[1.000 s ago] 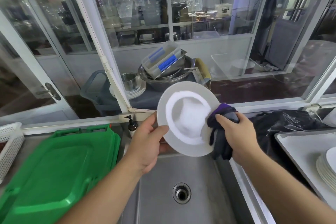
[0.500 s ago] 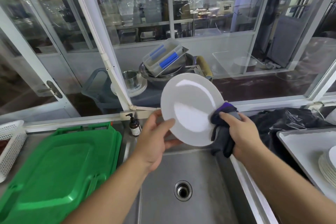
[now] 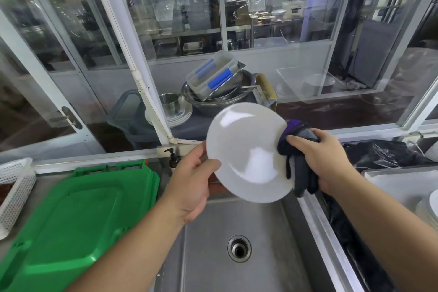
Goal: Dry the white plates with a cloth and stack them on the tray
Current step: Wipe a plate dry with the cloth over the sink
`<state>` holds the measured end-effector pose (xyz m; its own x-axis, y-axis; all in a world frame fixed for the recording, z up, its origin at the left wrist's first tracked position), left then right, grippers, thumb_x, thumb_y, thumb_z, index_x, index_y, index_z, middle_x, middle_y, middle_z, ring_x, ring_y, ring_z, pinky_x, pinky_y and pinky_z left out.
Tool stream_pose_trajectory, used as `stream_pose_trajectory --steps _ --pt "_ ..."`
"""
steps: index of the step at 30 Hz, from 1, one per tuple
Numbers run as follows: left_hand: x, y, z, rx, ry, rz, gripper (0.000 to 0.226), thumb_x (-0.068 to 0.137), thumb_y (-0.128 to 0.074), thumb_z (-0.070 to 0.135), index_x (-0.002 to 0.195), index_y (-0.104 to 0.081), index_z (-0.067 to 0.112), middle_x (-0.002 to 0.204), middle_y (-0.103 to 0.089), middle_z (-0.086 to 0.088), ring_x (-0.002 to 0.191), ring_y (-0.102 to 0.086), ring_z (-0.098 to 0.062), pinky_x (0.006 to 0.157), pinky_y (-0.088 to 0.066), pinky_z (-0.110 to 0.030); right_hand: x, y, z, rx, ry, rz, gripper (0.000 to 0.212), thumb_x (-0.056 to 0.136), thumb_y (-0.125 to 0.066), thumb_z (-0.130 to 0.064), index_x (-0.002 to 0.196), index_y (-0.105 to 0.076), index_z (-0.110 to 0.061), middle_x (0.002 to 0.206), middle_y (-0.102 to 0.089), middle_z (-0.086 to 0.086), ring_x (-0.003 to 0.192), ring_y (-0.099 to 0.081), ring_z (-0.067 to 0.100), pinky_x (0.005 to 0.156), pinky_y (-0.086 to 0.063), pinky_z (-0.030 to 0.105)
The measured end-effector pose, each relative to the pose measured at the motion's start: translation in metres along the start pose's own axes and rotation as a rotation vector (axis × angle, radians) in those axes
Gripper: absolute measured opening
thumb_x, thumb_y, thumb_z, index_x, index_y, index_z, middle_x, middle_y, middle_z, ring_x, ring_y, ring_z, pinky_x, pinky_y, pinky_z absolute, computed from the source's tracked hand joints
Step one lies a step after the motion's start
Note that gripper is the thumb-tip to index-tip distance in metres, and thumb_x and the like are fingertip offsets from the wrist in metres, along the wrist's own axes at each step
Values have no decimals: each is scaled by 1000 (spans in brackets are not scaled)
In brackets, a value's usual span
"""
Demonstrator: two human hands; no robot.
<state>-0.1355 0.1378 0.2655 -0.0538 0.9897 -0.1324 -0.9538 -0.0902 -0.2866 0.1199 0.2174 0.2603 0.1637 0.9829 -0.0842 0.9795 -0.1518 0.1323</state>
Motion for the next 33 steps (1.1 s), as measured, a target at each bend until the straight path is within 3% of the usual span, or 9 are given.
stream_pose_trajectory --steps 5,7,10,14,16,19,24,30,33 --pt "-4 -16 -13 -86 -122 137 53 96 -47 -16 132 -57 21 107 -76 2 99 -70 -24 76 -64 -51 -12 -20 36 250 -179 100 33 80 -83 -34 106 -72 -17 99 -78 13 92 -75 35 92 -60 59" --pt "-10 -29 -24 -137 -141 150 54 95 -44 -19 128 -54 22 108 -77 5 103 -70 -23 80 -63 -53 -19 -30 51 356 -254 124 43 78 -82 -37 112 -71 -12 95 -77 21 84 -75 41 81 -61 62" --pt "-14 -40 -42 -196 -140 142 55 95 -41 -22 130 -48 20 111 -77 5 105 -71 -20 85 -62 -52 -31 -43 69 397 -366 72 34 96 -70 -31 116 -65 -5 81 -73 31 63 -66 41 55 -55 44" --pt "-15 -37 -47 -132 -109 85 60 84 -60 -11 130 -44 23 114 -76 -3 109 -71 -23 88 -61 -54 -32 -36 74 428 -366 83 39 91 -75 -28 118 -66 -2 82 -74 30 70 -66 43 64 -56 53" --pt "-14 -28 -41 -98 -67 83 58 80 -66 -1 129 -48 24 115 -75 -2 111 -69 -28 89 -60 -61 -28 -26 67 362 -304 117 38 80 -81 -28 110 -71 -6 90 -77 25 83 -74 44 84 -59 67" --pt "-5 -5 -29 -84 42 122 34 98 -60 4 127 -60 22 115 -74 -10 98 -73 -33 89 -58 -66 -22 -9 43 173 -158 118 16 85 -82 -22 98 -74 -15 91 -79 10 90 -76 32 93 -60 57" --pt "-6 2 -24 -58 165 30 29 100 -45 -7 112 -67 8 98 -78 -16 79 -75 -29 63 -65 -46 -11 4 3 -65 25 29 11 89 -79 -20 98 -73 -20 92 -77 3 88 -74 23 81 -62 41" --pt "-14 -12 -32 -150 125 31 30 98 -48 -10 116 -67 5 109 -76 -18 89 -75 -27 67 -65 -46 -10 3 -3 -379 36 13 35 88 -76 -40 111 -55 -23 96 -68 -3 86 -65 17 74 -55 40" --pt "-14 -17 -35 -185 97 79 30 98 -47 -11 115 -66 6 111 -76 -18 89 -75 -27 76 -65 -52 -24 -7 5 -558 117 25 47 85 -77 -47 114 -47 -27 105 -59 -2 93 -62 23 81 -54 43"
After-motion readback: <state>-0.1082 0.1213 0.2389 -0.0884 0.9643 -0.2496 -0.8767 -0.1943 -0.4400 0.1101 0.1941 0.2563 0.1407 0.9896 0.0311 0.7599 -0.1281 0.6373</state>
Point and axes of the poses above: each hand's wrist, its own x-axis towards the middle knuckle, its own y-axis out of the back of the hand, z = x × y, the point moved 6 cm from there along x, towards the middle knuckle
